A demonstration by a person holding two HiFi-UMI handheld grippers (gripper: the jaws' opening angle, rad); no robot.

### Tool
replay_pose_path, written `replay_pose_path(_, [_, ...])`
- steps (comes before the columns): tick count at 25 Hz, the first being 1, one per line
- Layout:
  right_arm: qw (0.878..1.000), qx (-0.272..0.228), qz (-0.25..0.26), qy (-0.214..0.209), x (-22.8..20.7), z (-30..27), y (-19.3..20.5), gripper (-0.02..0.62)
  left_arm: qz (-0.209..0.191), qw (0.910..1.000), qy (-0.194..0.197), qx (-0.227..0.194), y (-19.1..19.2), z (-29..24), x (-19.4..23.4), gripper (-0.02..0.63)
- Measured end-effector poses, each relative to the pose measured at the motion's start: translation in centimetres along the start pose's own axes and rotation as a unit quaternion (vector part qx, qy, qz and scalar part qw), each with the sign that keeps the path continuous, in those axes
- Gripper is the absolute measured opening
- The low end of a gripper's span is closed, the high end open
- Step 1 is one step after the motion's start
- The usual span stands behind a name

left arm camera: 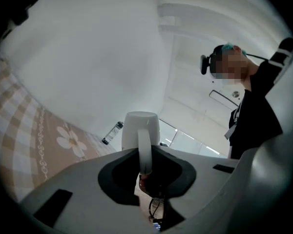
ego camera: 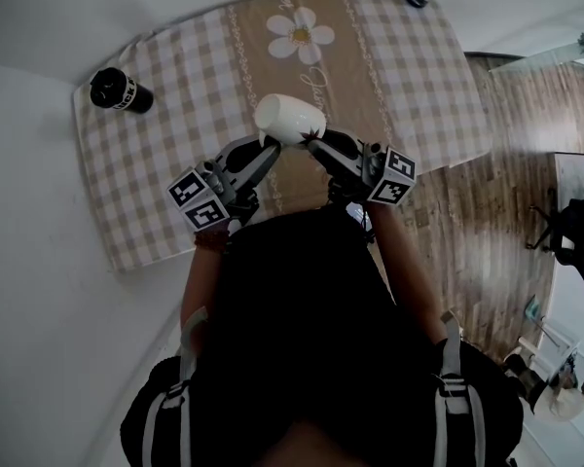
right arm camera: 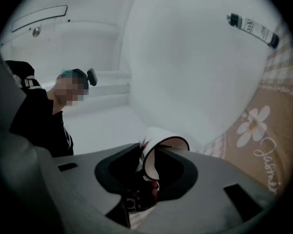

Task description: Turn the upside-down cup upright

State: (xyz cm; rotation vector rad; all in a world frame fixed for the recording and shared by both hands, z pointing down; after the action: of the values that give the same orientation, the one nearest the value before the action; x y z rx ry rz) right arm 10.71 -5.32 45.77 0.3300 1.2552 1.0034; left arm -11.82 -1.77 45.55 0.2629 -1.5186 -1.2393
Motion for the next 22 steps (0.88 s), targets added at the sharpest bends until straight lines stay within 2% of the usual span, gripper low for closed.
replay_pose_path(2, [1.000,0.000,-0.002,-0.008,0.2,-0.2,0.1,0.095,0.024,0.9996,0.013,-0.005,0.2,0.1,0.3,0.067])
replay_pose_path(8, [0.998,-0.001,-0.039,-0.047,0.6,-0.9,0.4,0.055,0.061,0.9971,0.043,-0.017,0.7,0.5,0.8,0.067])
replay_pose_path(13, [0.999,0.017,-0.023,-0.046,1.2,-1.4,0.5,0.043,0.110,0.9908,0.073,-0.030,1.8,0.8,1.7,0.069])
replay_pose_path(19, [0.998,0.025,-0.004,-0.059,2.1,-1.6,0.8,0.031,0.093,0.9907,0.087,-0.048,1.9,1.3,1.9,0.094])
replay_pose_path(22, [0.997,0.040,0.015,-0.058,2.3,-1.6,0.6,0.031,0.060,0.9955,0.062,-0.039,1.5,1.8,2.2,0.130])
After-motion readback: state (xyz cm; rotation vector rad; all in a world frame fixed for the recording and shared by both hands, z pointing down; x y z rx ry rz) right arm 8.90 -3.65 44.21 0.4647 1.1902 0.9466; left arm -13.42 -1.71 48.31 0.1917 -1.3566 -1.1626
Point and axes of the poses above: the fingertips, and each gripper's own axes: z backward along the fingers, x to its left, y out of its underside, the point moved 10 cm from there along z, backward along the fingers
